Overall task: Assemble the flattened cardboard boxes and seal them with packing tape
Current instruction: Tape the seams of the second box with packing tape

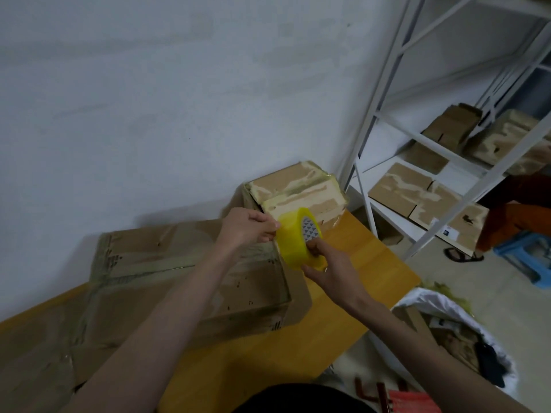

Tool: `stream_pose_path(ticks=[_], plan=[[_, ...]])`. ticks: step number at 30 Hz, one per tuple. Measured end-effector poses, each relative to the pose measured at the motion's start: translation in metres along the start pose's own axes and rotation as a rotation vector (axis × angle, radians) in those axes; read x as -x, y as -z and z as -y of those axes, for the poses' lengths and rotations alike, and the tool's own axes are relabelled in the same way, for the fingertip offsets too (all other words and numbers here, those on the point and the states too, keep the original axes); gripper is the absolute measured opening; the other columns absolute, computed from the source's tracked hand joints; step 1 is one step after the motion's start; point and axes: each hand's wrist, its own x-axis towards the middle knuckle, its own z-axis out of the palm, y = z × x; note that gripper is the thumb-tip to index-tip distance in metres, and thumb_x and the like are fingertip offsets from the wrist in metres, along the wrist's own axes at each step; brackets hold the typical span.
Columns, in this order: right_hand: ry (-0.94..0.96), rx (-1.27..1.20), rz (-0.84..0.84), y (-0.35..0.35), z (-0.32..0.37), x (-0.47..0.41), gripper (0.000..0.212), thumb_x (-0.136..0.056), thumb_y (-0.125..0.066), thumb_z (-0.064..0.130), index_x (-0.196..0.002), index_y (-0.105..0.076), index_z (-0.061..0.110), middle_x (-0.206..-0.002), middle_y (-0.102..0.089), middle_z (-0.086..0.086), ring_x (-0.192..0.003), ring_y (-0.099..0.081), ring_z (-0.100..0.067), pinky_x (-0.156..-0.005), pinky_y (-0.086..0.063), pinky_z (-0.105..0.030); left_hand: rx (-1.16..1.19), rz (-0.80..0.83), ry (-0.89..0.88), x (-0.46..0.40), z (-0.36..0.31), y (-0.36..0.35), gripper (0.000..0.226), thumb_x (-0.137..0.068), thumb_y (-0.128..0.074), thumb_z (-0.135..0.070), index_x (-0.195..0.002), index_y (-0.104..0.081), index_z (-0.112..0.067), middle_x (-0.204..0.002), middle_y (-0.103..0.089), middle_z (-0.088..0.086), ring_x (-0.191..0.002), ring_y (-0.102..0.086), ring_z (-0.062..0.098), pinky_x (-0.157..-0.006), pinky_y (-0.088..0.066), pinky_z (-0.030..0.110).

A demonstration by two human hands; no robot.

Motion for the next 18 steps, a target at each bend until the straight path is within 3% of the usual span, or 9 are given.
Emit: stream_pose_path(ticks=[3,6,8,12,18], plan=[[0.031,0.048,-0.015,0.0,0.0031,0.0003,0.029,-0.088,-0.073,0.021,-0.114,-0.06,0.018,-0.111,-0.065,0.005,-0.1,-0.058,-0.011,-0.073,-0.04,-0.011,0.007,0.004,0.026,0.0013,-0.0004,0.0055,0.017,-0.075,-0.085,-0.011,-0.087,-0.077,-0.002,-0.083,-0.076,0.014,-0.075,-0.072,0.021,-0.073,-0.061,0.026],[0.064,0.125,-0.026,-0.0009,0.0064,0.0001,0.029,-0.088,-0.072,0.024,-0.114,-0.06,0.019,-0.11,-0.065,0.005,-0.101,-0.059,-0.014,-0.086,-0.046,-0.033,-0.004,0.004,0.032,0.0031,-0.001,0.0088,0.015,-0.075,-0.085,-0.011,-0.084,-0.078,-0.002,-0.079,-0.076,0.014,-0.079,-0.073,0.025,-0.077,-0.062,0.031],[0.079,0.182,-0.035,-0.0012,0.008,0.0004,0.029,-0.089,-0.071,0.025,-0.115,-0.059,0.02,-0.111,-0.066,0.005,-0.104,-0.059,-0.016,-0.091,-0.044,-0.038,-0.008,0.003,0.033,0.0041,-0.0011,0.0096,0.012,-0.076,-0.085,-0.01,-0.083,-0.078,-0.003,-0.077,-0.076,0.012,-0.079,-0.074,0.026,-0.078,-0.062,0.032],[0.111,0.261,-0.047,-0.0016,0.0096,0.0004,0.031,-0.09,-0.067,0.028,-0.119,-0.058,0.021,-0.117,-0.065,0.003,-0.109,-0.058,-0.018,-0.088,-0.035,-0.032,0.004,-0.002,0.044,0.0061,-0.0006,0.0104,0.014,-0.075,-0.085,-0.011,-0.083,-0.078,-0.002,-0.076,-0.076,0.013,-0.08,-0.074,0.029,-0.076,-0.062,0.032],[0.112,0.309,-0.026,-0.0025,0.0093,-0.0016,0.029,-0.09,-0.066,0.031,-0.117,-0.057,0.023,-0.116,-0.065,0.003,-0.11,-0.058,-0.019,-0.087,-0.034,-0.032,-0.002,-0.009,0.057,0.0052,0.0011,0.0108,0.013,-0.075,-0.084,-0.008,-0.082,-0.077,-0.001,-0.077,-0.075,0.015,-0.081,-0.074,0.029,-0.076,-0.062,0.032]])
